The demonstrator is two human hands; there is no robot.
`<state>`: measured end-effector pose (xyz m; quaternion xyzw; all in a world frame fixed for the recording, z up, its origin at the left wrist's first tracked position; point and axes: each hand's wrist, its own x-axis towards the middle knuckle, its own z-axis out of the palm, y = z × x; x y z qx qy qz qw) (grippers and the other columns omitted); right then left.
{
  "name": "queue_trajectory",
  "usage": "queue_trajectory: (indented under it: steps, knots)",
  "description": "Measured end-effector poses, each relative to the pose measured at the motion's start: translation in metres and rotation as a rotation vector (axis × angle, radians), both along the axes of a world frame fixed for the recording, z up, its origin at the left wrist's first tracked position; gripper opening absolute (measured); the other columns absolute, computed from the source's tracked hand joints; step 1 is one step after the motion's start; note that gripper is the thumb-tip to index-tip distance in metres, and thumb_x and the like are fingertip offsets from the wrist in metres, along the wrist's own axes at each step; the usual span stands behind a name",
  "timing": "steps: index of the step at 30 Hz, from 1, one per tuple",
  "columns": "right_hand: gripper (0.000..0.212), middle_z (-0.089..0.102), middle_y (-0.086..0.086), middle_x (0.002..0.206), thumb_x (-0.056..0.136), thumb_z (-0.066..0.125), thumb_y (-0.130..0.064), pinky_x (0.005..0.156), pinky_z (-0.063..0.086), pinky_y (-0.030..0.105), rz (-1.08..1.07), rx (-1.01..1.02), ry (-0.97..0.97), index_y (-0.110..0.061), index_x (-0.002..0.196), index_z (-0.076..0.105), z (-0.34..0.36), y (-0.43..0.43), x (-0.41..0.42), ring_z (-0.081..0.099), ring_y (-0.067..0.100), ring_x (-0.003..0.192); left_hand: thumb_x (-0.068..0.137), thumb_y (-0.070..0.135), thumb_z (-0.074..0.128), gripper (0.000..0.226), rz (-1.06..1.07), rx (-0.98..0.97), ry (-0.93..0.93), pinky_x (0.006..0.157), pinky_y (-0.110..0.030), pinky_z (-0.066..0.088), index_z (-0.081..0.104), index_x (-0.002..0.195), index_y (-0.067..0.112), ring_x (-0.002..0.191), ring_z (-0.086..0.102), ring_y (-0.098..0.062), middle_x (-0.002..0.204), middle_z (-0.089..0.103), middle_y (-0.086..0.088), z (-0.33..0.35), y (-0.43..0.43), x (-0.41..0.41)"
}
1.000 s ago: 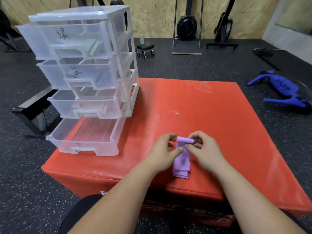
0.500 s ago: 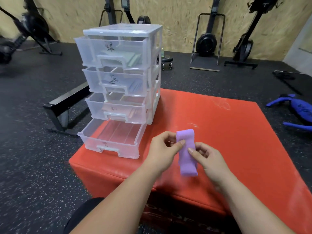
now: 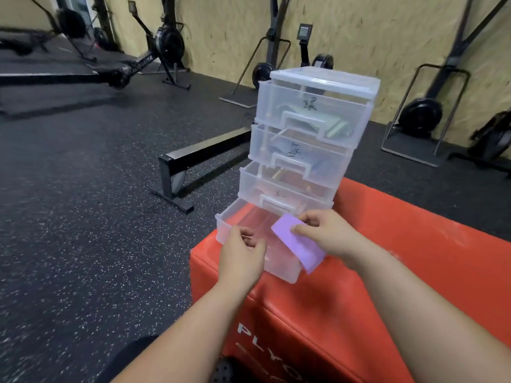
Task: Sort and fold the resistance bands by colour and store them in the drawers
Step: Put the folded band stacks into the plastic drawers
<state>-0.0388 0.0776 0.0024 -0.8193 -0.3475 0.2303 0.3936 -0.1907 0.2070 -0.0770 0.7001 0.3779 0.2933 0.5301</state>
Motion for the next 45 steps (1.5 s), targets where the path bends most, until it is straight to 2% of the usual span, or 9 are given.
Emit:
queue_trajectory:
  steps: [5,10,14,21,25,30,32,37,45]
  knots:
    - [0.006,0.065,-0.004,0.075,0.089,0.074,-0.023,0.054,0.048,0.028,0.071,-0.12,0.08,-0.018,0.087,0.077,-0.007,0.059,0.004,0.058,0.012,0.063,0.086,0.028,0.078,0.034,0.008,0.071,0.127,0.093,-0.037,0.051,0.05,0.105,0.027,0.105,0.062,-0.019,0.106,0.06,0.007,-0.019,0.031,-0.013]
    - [0.011,0.077,0.008,0.093,0.088,0.075,-0.025,0.074,0.054,0.032,0.121,-0.338,-0.142,-0.016,0.092,0.079,-0.03,0.1,0.027,0.067,0.021,0.081,0.08,0.039,0.076,0.049,-0.045,0.08,0.242,0.103,-0.043,0.049,0.05,0.119,0.023,0.12,0.057,-0.023,0.124,0.056,0.001,-0.032,0.05,-0.013]
    - [0.009,0.071,-0.004,0.082,0.09,0.075,-0.024,0.066,0.046,0.024,0.224,-0.365,-0.255,-0.018,0.096,0.077,-0.038,0.125,0.032,0.06,0.011,0.074,0.073,0.043,0.078,0.057,-0.084,0.081,0.252,0.103,-0.043,0.049,0.052,0.12,0.024,0.122,0.056,-0.022,0.124,0.057,0.002,-0.042,0.06,-0.008]
    - [0.014,0.073,-0.004,0.083,0.085,0.073,-0.032,0.075,0.057,0.037,0.282,-0.486,-0.268,-0.02,0.092,0.073,-0.074,0.133,0.039,0.066,0.017,0.075,0.074,0.041,0.083,0.059,-0.076,0.093,0.253,0.106,-0.043,0.047,0.05,0.12,0.025,0.123,0.054,-0.024,0.123,0.056,0.0,-0.046,0.063,-0.001]
    - [0.029,0.074,-0.001,0.11,0.086,0.068,-0.034,0.088,0.057,0.036,0.247,-0.64,-0.441,-0.026,0.115,0.071,-0.086,0.125,0.039,0.069,0.025,0.101,0.072,0.043,0.084,0.061,-0.073,0.103,0.256,0.105,-0.043,0.048,0.049,0.119,0.027,0.121,0.055,-0.025,0.123,0.056,0.0,-0.047,0.064,0.0]
    - [0.044,0.063,-0.003,0.144,0.101,0.058,-0.032,0.096,0.052,0.029,0.251,-0.586,-0.407,-0.025,0.145,0.057,-0.077,0.115,0.032,0.065,0.023,0.12,0.076,0.04,0.084,0.058,-0.088,0.131,0.26,0.107,-0.042,0.046,0.049,0.12,0.026,0.12,0.058,-0.026,0.117,0.049,0.002,-0.039,0.069,-0.003]
    - [0.047,0.061,-0.005,0.146,0.102,0.058,-0.037,0.086,0.052,0.024,0.257,-0.525,-0.355,-0.025,0.148,0.054,-0.066,0.101,0.022,0.065,0.018,0.11,0.077,0.044,0.084,0.058,-0.114,0.183,0.278,0.107,-0.039,0.046,0.05,0.121,0.026,0.119,0.058,-0.025,0.117,0.048,0.002,-0.03,0.068,-0.008]
    - [0.052,0.06,-0.01,0.145,0.093,0.068,-0.042,0.113,0.044,0.036,0.246,-0.406,-0.407,-0.032,0.143,0.057,-0.033,0.063,-0.006,0.056,0.014,0.134,0.073,0.058,0.08,0.067,-0.193,0.3,0.326,0.107,-0.04,0.046,0.055,0.129,0.03,0.121,0.056,-0.023,0.124,0.053,0.0,-0.017,0.067,-0.032]
    - [0.052,0.061,-0.001,0.144,0.094,0.07,-0.034,0.108,0.046,0.029,0.151,-0.234,-0.462,-0.025,0.144,0.057,0.027,-0.004,-0.052,0.056,0.015,0.132,0.078,0.05,0.085,0.064,-0.285,0.49,0.3,0.105,-0.036,0.05,0.06,0.132,0.028,0.116,0.061,-0.014,0.123,0.058,0.003,0.056,0.055,-0.076]
